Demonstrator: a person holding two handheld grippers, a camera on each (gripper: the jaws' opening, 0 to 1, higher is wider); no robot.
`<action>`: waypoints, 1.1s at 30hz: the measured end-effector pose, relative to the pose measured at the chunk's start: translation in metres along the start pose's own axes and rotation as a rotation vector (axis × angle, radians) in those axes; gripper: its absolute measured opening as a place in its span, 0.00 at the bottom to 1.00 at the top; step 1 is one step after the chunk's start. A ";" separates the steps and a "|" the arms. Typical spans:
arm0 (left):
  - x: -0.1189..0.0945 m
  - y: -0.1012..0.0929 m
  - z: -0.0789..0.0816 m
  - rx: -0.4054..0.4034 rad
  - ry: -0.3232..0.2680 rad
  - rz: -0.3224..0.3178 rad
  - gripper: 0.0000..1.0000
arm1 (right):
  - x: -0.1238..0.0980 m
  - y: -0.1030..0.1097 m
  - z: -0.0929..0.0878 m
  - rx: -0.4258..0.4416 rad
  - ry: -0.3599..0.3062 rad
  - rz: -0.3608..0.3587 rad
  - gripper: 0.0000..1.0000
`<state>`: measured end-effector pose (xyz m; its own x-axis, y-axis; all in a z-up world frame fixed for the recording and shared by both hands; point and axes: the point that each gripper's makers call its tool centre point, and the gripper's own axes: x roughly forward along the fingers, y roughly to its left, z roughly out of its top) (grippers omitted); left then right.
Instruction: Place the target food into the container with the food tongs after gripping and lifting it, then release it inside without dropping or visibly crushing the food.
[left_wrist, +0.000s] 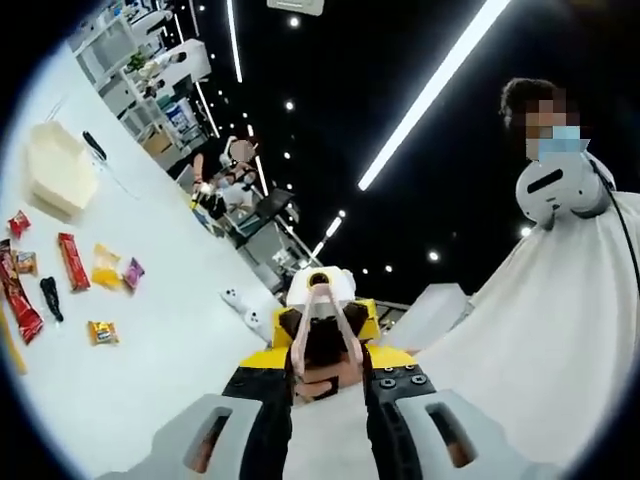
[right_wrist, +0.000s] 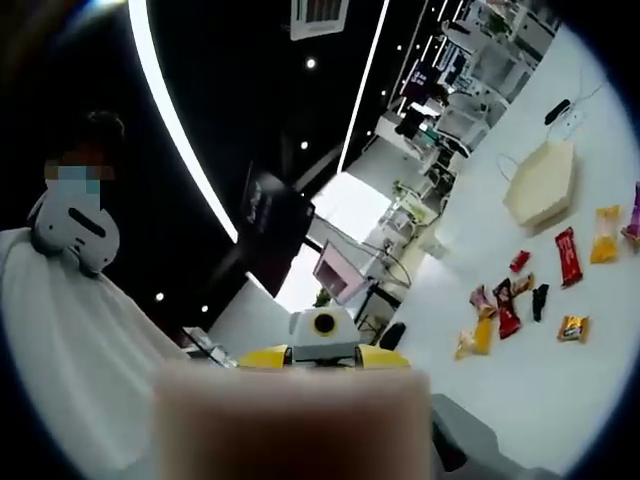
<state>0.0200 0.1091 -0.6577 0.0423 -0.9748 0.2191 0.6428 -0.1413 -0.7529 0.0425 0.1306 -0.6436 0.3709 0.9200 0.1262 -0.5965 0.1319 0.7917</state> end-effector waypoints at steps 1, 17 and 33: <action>0.000 0.000 0.001 0.001 -0.005 0.001 0.30 | -0.001 0.000 0.001 0.001 -0.003 -0.002 0.24; -0.006 0.020 0.005 0.036 -0.031 0.145 0.55 | -0.017 -0.019 0.029 -0.097 -0.076 -0.084 0.28; -0.006 0.042 0.007 0.057 -0.084 0.283 0.69 | -0.031 -0.042 0.046 -0.257 -0.126 -0.169 0.30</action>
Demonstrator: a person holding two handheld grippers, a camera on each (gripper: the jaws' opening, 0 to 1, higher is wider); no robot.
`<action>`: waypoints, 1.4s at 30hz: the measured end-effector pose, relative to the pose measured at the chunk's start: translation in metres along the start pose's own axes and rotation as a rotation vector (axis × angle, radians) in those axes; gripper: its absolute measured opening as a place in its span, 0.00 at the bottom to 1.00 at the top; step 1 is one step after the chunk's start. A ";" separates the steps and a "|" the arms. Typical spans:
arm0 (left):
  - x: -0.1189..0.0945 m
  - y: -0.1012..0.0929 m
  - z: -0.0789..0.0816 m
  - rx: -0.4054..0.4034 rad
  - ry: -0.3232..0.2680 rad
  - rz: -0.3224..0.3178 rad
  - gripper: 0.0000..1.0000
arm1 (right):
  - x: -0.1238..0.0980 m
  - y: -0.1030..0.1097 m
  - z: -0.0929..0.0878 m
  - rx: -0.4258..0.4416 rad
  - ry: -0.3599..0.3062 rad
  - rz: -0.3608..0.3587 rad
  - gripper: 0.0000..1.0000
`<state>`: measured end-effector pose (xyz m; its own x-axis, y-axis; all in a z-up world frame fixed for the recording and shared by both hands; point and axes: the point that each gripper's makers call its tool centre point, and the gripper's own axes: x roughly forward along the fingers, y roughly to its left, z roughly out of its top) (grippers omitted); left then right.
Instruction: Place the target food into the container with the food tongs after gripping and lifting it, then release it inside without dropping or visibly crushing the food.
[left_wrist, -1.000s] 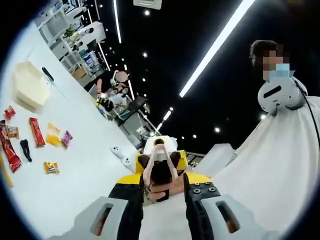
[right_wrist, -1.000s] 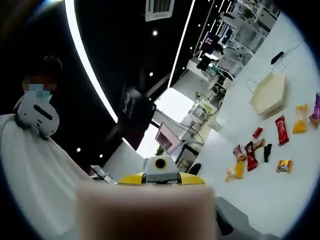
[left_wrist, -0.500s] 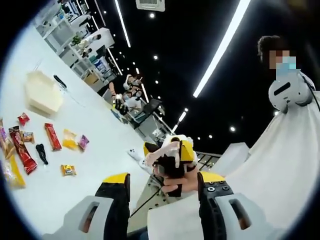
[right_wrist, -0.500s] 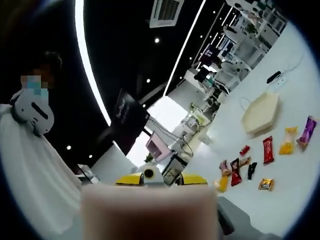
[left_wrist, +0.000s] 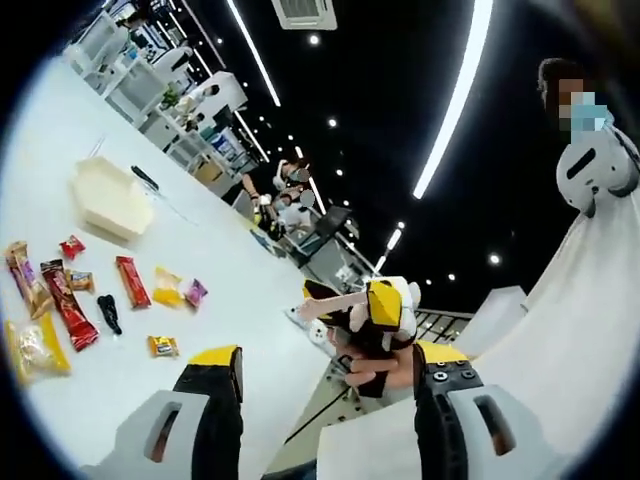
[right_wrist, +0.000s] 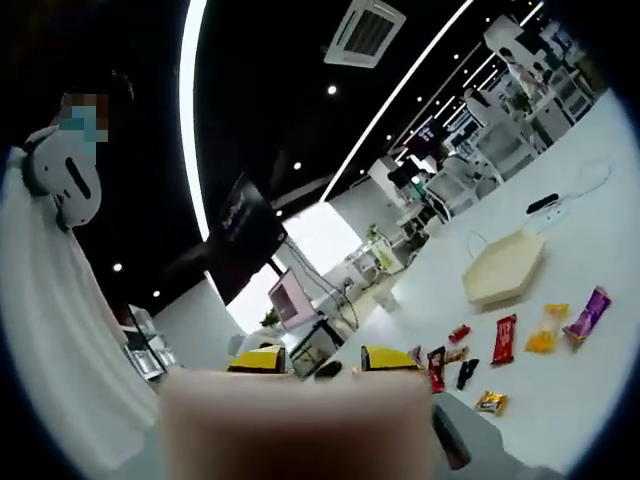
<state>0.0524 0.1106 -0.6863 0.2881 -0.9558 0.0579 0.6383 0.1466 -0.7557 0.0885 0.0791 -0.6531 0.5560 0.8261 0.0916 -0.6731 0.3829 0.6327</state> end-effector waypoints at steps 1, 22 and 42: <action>0.001 0.000 0.002 -0.002 0.002 0.004 0.69 | 0.001 -0.003 0.001 0.000 0.000 -0.002 0.30; -0.006 0.034 0.031 0.175 -0.032 0.201 0.81 | 0.024 -0.024 0.012 -0.027 0.082 0.008 0.29; -0.018 0.029 0.035 0.194 -0.077 0.235 0.99 | 0.010 -0.034 -0.001 -0.110 0.180 -0.006 0.30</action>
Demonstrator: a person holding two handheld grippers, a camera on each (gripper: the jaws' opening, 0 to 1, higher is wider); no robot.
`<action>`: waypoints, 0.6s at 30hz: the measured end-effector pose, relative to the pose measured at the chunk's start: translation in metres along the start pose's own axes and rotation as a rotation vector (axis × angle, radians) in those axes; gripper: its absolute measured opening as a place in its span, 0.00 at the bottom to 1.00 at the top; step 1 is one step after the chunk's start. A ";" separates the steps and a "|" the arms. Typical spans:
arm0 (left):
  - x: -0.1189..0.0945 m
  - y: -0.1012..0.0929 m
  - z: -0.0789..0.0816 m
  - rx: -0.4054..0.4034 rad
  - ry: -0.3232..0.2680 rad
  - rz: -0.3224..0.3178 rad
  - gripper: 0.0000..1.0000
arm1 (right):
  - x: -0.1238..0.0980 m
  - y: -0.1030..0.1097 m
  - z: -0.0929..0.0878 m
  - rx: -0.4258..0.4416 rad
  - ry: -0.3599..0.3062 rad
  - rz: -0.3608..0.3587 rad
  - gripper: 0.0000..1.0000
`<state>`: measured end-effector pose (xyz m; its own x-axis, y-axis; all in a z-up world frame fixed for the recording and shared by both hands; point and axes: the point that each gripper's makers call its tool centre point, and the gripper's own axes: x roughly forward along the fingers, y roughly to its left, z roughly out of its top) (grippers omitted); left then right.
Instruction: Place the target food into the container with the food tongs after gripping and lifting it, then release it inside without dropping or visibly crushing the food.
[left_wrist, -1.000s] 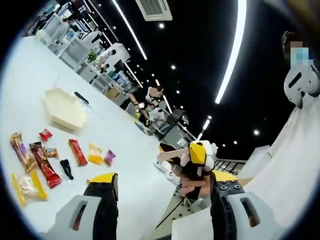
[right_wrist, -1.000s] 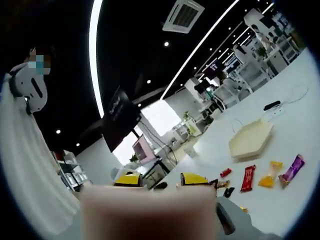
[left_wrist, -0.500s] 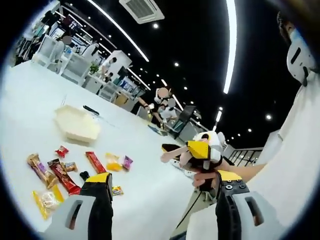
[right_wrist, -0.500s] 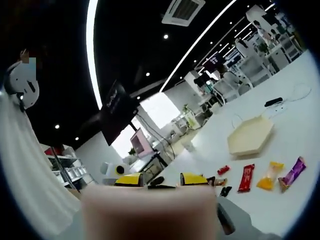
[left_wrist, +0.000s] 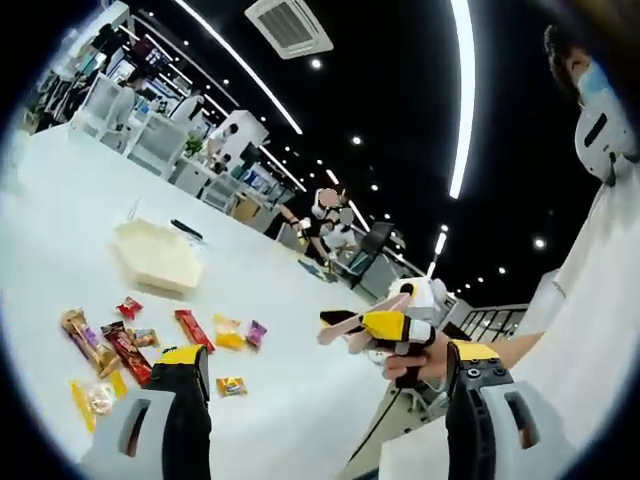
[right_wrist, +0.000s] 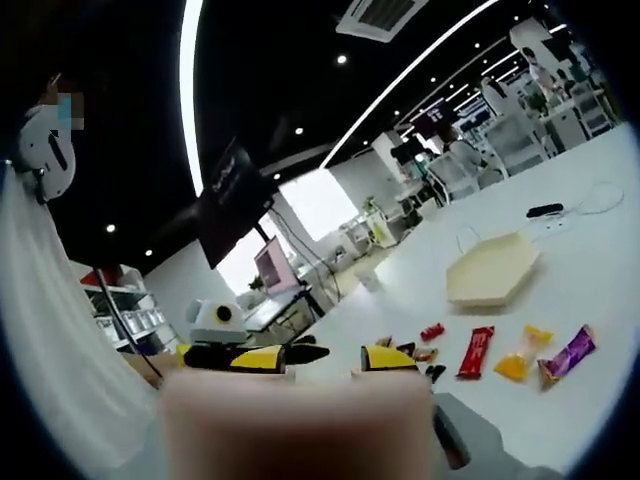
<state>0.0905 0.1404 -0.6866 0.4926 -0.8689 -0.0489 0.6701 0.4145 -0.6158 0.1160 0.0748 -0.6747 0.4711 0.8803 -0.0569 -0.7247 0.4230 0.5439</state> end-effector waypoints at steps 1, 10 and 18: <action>0.000 0.000 0.001 0.013 -0.006 -0.002 0.99 | -0.001 -0.001 0.000 0.000 0.000 -0.002 0.30; -0.005 0.010 -0.001 -0.018 -0.021 0.039 0.99 | -0.005 -0.014 -0.004 -0.012 0.022 -0.032 0.29; -0.014 0.011 -0.008 -0.021 -0.031 0.070 0.99 | -0.002 -0.020 -0.012 -0.044 0.055 -0.045 0.29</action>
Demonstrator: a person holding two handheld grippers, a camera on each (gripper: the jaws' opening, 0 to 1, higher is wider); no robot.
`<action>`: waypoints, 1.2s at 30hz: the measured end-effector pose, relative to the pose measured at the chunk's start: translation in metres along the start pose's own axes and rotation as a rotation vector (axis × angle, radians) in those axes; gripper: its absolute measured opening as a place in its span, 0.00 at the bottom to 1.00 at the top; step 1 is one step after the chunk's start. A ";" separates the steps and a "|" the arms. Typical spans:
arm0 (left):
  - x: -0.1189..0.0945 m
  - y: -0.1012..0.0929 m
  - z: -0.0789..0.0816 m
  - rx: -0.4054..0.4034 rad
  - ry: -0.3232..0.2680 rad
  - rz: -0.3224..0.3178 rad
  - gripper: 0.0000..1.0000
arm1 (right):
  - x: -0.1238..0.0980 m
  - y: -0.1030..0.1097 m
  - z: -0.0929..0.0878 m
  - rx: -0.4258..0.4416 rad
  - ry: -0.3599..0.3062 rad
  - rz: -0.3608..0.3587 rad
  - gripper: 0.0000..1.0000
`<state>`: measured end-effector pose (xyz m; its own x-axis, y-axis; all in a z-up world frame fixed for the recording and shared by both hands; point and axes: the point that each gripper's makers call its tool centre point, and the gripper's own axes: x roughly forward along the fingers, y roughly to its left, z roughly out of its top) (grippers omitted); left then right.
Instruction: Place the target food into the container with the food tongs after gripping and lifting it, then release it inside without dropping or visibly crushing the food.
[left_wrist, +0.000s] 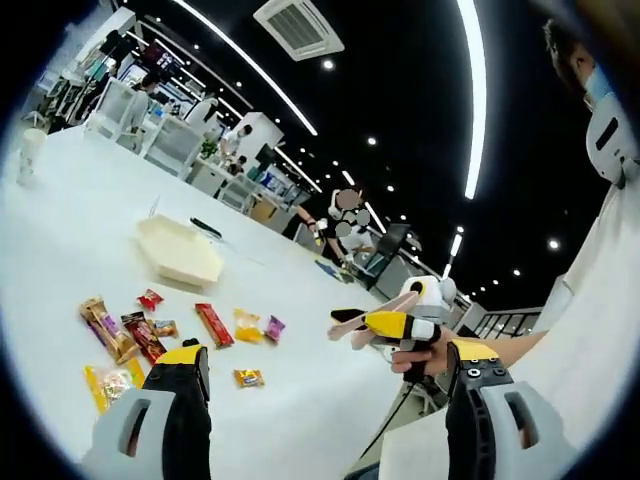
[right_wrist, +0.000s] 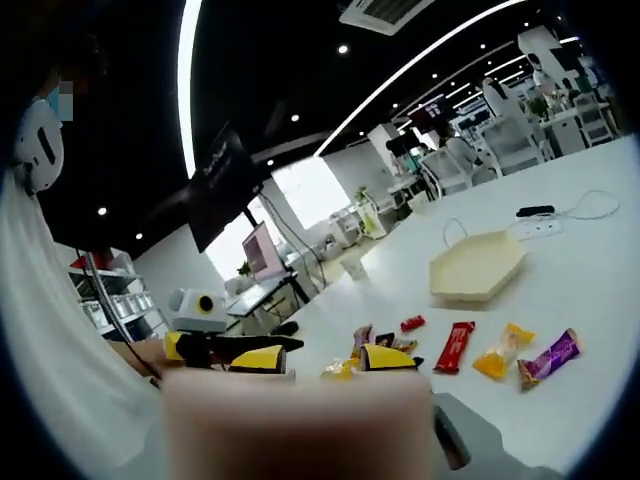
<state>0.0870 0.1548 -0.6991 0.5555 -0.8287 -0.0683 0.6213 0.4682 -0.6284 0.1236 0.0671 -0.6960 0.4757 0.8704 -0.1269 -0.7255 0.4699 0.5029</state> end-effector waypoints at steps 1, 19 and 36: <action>-0.002 0.000 0.000 0.005 -0.010 0.004 0.99 | 0.000 0.000 0.000 -0.003 0.001 -0.001 0.29; -0.019 0.017 0.005 0.027 -0.066 0.130 0.95 | -0.010 -0.017 -0.008 -0.005 0.011 -0.048 0.29; 0.011 0.017 0.005 0.036 -0.020 0.024 0.84 | -0.013 -0.027 -0.007 -0.005 -0.007 -0.155 0.29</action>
<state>0.1061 0.1555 -0.7071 0.5810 -0.8111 -0.0677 0.6268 0.4990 -0.5985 0.1340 0.0443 -0.7144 0.5857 0.7864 -0.1963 -0.6455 0.5990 0.4739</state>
